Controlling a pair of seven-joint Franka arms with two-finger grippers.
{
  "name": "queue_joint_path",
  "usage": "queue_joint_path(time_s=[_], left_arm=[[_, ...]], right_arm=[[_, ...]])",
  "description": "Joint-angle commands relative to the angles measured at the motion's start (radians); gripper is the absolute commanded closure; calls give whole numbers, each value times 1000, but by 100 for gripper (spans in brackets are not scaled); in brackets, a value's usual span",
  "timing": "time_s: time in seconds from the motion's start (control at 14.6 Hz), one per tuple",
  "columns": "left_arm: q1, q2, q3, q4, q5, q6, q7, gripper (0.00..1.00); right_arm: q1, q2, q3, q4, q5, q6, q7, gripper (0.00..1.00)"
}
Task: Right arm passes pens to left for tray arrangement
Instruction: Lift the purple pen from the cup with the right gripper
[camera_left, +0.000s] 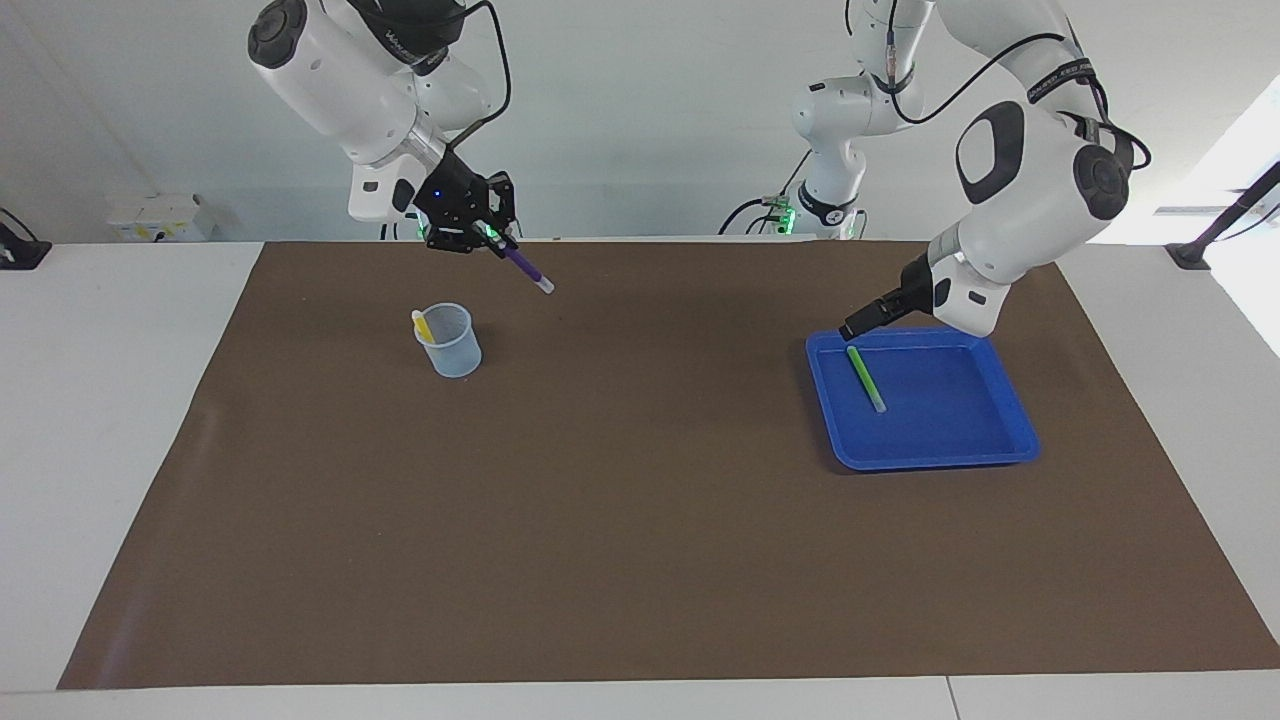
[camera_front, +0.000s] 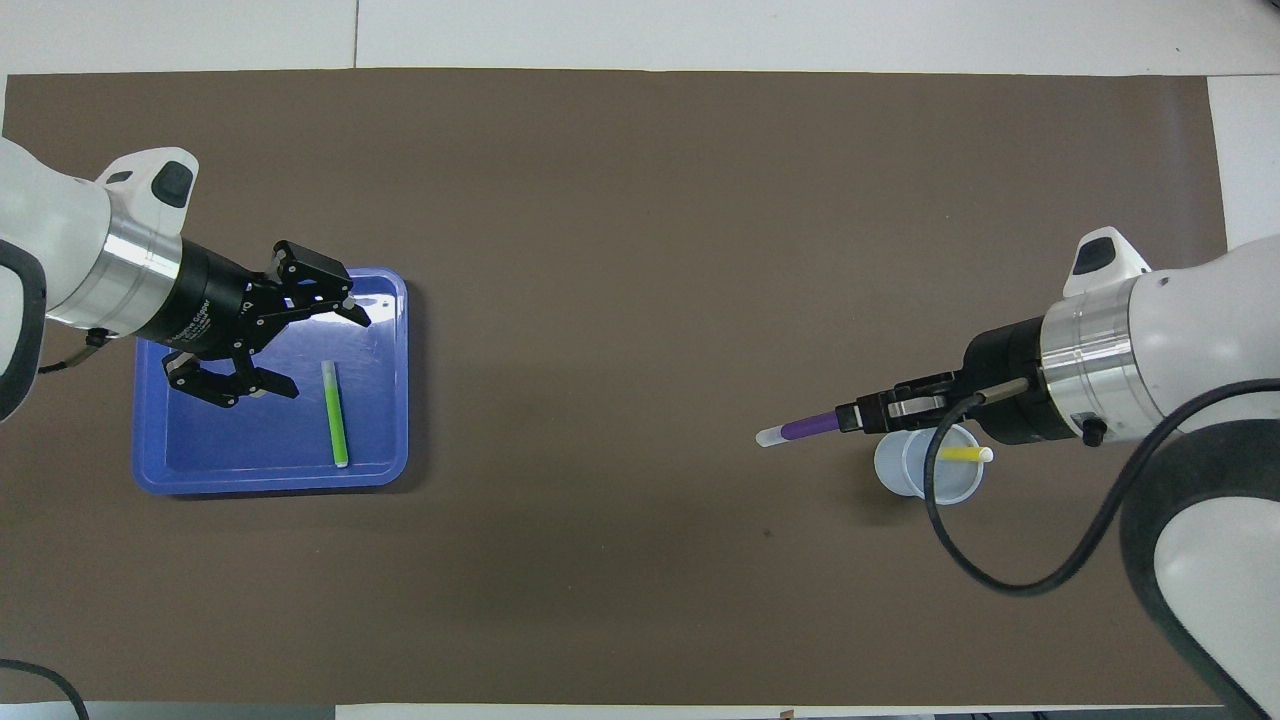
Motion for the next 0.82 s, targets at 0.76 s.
queue_joint_path(time_s=[0.76], left_arm=[[-159,-316,-8,-313,-333,449,-832,0]], right_arm=[[397,3,12,-98,57,603,894,100]])
